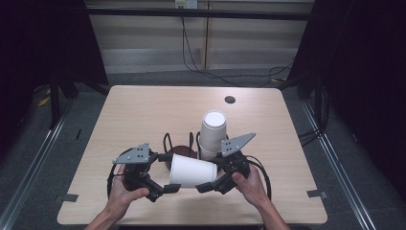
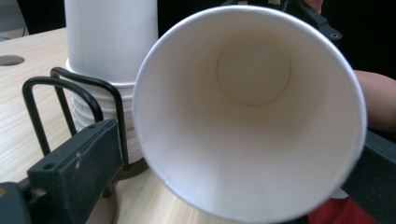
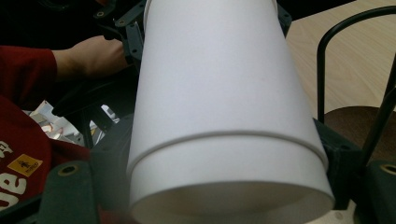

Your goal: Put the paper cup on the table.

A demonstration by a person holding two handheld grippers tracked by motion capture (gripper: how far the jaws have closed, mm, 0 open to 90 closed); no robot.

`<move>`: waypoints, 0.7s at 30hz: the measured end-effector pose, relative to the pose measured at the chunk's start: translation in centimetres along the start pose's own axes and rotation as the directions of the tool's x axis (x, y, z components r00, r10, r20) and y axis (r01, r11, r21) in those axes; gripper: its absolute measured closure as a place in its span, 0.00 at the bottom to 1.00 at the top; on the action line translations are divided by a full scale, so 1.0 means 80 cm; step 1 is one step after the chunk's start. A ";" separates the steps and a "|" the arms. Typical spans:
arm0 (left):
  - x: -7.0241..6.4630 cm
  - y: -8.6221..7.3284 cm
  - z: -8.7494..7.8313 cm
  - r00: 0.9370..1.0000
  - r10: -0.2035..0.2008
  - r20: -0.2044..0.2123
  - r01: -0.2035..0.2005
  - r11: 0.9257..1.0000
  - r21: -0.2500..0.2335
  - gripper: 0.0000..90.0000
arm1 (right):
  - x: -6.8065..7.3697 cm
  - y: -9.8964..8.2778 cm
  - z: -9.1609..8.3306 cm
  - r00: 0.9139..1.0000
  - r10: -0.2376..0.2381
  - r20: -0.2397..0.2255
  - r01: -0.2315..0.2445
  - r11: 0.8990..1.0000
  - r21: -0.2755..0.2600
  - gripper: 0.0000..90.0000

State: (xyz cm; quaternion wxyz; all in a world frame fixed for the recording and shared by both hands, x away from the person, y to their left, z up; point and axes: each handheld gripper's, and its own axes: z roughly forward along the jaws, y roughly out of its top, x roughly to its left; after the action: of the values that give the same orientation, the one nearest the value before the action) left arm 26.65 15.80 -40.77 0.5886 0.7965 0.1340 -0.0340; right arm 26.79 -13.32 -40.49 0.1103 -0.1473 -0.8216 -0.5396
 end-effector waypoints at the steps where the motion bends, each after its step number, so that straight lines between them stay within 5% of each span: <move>1: 0.000 0.000 0.000 1.000 0.000 0.000 0.000 1.000 0.000 0.00 | 0.000 0.000 0.000 1.000 0.000 0.000 0.000 1.000 0.000 0.27; 4: -0.001 0.001 0.004 1.000 -0.016 0.002 0.016 1.000 -0.009 0.00 | 0.000 0.000 0.001 1.000 -0.001 -0.003 0.001 1.000 0.002 0.27; 21: -0.007 -0.002 0.016 0.999 0.039 0.021 -0.039 0.999 -0.003 0.05 | 0.002 0.000 0.013 1.000 -0.012 -0.010 0.013 0.999 0.049 0.27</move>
State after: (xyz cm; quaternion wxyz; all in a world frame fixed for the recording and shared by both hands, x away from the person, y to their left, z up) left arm 26.21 14.56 -41.21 0.5914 0.7979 0.1122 -0.0306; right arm 26.63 -12.33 -40.88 0.1146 -0.1367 -0.8348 -0.5208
